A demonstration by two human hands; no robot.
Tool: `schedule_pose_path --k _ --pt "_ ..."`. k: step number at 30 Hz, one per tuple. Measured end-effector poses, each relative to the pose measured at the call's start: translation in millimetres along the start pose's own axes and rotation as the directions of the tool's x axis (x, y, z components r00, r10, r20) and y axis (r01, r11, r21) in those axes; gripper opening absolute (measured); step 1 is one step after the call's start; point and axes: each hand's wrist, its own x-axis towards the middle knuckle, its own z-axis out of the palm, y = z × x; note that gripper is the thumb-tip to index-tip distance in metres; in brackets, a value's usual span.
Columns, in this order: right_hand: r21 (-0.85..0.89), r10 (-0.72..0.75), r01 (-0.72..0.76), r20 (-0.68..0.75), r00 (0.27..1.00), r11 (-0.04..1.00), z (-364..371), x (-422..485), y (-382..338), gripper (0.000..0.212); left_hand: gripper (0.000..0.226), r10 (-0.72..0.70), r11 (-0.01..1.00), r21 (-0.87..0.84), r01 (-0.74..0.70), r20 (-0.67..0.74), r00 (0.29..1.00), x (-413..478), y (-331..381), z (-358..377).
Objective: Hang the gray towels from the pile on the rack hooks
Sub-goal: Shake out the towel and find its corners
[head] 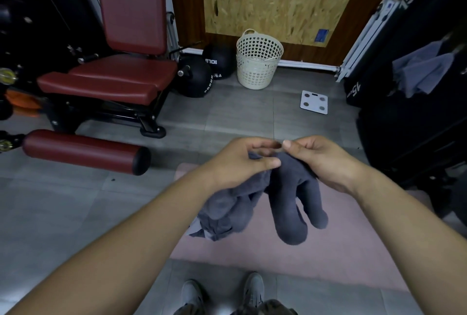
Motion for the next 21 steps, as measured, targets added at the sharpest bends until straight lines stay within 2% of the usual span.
schedule_pose_path --k 2,3,5,7,10,12,13,14,16,17,19,20,21 --pt "-0.009 -0.003 0.002 -0.003 1.0 1.0 -6.0 -2.7 -1.0 0.044 0.006 0.002 1.0 0.014 -0.002 -0.035 0.999 4.4 -1.5 -1.9" --pt "-0.034 0.005 -0.005 0.0 1.0 0.999 -9.6 -5.2 0.7 0.043 0.004 0.001 1.0 0.023 0.001 -0.066 0.998 5.5 -2.9 -3.7" --pt "-0.107 0.051 -0.05 0.005 0.999 0.993 -17.0 -10.8 8.1 0.038 0.013 0.005 1.0 0.016 -0.003 -0.137 0.991 6.3 -5.7 -6.7" --pt "-0.183 0.101 -0.103 -0.019 0.995 0.978 -26.0 -15.8 19.4 0.045 0.018 0.009 1.0 -0.003 -0.01 -0.261 0.965 6.8 -5.1 -13.8" --pt "-0.232 0.146 -0.168 -0.109 0.983 0.958 -42.9 -22.8 36.9 0.062 0.02 -0.052 0.995 -0.095 0.0 -0.549 0.834 10.0 -11.5 -33.1" --pt "-0.31 0.174 -0.228 -0.191 0.966 0.923 -52.3 -25.5 42.3 0.059 0.022 -0.097 0.995 -0.061 0.075 -0.653 0.751 9.3 -20.0 -36.2" --pt "-0.341 0.175 -0.245 -0.224 0.959 0.908 -54.2 -25.9 42.8 0.054 0.024 -0.097 0.99 0.015 0.14 -0.646 0.757 8.1 -24.8 -30.8" --pt "-0.348 0.171 -0.25 -0.242 0.955 0.904 -54.1 -25.4 43.0 0.049 0.024 -0.086 0.977 0.106 0.183 -0.59 0.803 6.1 -28.2 -21.7" --pt "-0.279 0.157 -0.21 -0.2 0.967 0.937 -45.7 -24.4 40.1 0.045 0.014 -0.1 0.949 0.234 0.21 -0.409 0.907 1.5 -30.0 0.3" --pt "-0.211 0.148 -0.177 -0.149 0.978 0.961 -38.5 -24.3 38.5 0.044 0.019 -0.121 0.946 0.251 0.207 -0.32 0.94 -0.9 -28.7 9.7" --pt "-0.09 0.123 -0.127 -0.05 0.991 0.988 -23.3 -22.1 38.5 0.041 0.05 -0.137 0.97 0.185 0.159 -0.124 0.983 -2.6 -24.9 21.7" --pt "-0.059 0.11 -0.111 -0.017 0.994 0.992 -17.0 -21.3 36.1 0.039 0.059 -0.127 0.983 0.131 0.131 -0.032 0.991 -2.4 -20.6 25.7" --pt "-0.043 0.098 -0.098 0.005 0.995 0.994 -13.4 -20.6 32.8 0.036 0.057 -0.105 0.992 0.072 0.102 0.049 0.993 -1.9 -17.1 27.3"
